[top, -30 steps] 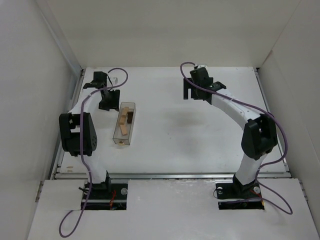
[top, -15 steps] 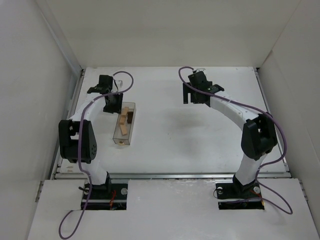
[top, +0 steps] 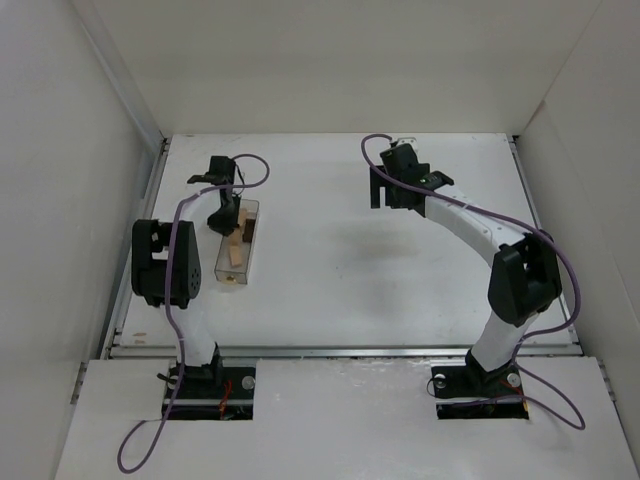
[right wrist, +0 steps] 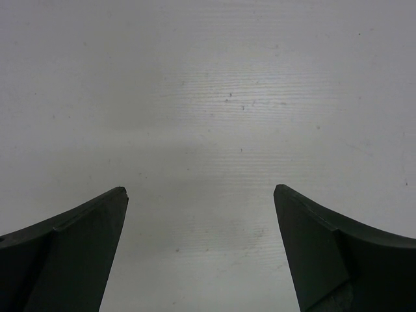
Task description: Build the wood block tower
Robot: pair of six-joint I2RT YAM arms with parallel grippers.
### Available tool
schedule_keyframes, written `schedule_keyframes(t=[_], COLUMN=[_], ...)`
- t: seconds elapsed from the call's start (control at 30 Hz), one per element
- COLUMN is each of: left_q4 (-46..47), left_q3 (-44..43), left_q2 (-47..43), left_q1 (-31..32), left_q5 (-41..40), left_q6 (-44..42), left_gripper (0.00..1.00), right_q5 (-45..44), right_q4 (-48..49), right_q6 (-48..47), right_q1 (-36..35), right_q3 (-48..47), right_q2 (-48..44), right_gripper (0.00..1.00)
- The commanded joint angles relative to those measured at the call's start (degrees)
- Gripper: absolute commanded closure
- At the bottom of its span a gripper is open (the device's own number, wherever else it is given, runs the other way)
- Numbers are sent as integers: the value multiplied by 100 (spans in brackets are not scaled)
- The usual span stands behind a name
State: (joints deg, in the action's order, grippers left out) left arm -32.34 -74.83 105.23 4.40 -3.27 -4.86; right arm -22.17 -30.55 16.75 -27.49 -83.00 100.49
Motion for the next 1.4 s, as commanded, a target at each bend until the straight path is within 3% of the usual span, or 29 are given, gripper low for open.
schedule_keyframes(t=[0.0, 0.07, 0.2, 0.27, 0.4, 0.43, 0.53, 0.57, 0.8, 0.93, 1.03, 1.37], left_q4=[419, 561, 1227, 2062, 2399, 2399, 1900, 1463, -139, -413, -562, -1046], left_q3=[-601, -804, -851, -464, -208, -208, -435, -662, -1745, -2114, -2264, -2458], left_q2=[-38, 181, 472, 690, 1052, 1052, 1114, 1114, 930, 587, 429, 867], left_q1=[323, 700, 1290, 1510, 2045, 2125, 2319, 2398, 2451, 2399, 2014, 1212], left_q5=[-1374, -2653, -4469, -5006, -5509, -5509, -5108, -4922, -3156, -2311, -1810, 475], left_q6=[-250, -514, -1410, -1893, -2265, -2204, -1897, -1574, -727, -525, -401, -226], left_gripper=[100, 100, 100, 100, 100, 95, 76, 66, 39, 20, 0, 0], right_q5=[-217, -217, -217, -217, -357, -358, -411, -411, -463, -463, -463, -226], right_q4=[110, 110, 57, 57, -56, -57, -118, -118, -224, -277, -277, -224], right_q6=[65, 65, 65, 65, 65, 65, 65, 65, 65, 65, 65, 65], right_q1=[-55, -55, -55, -55, -55, -55, -55, -55, -55, -108, -108, -108], right_q3=[47, 47, -14, -14, -14, -14, -67, -67, -67, -15, -14, 38], right_q2=[-284, -284, -284, -284, -284, -284, -345, -346, -346, -346, -346, -346], right_gripper=[0, 0, 0, 0, 0, 0, 0, 0, 0, 0, 0, 0])
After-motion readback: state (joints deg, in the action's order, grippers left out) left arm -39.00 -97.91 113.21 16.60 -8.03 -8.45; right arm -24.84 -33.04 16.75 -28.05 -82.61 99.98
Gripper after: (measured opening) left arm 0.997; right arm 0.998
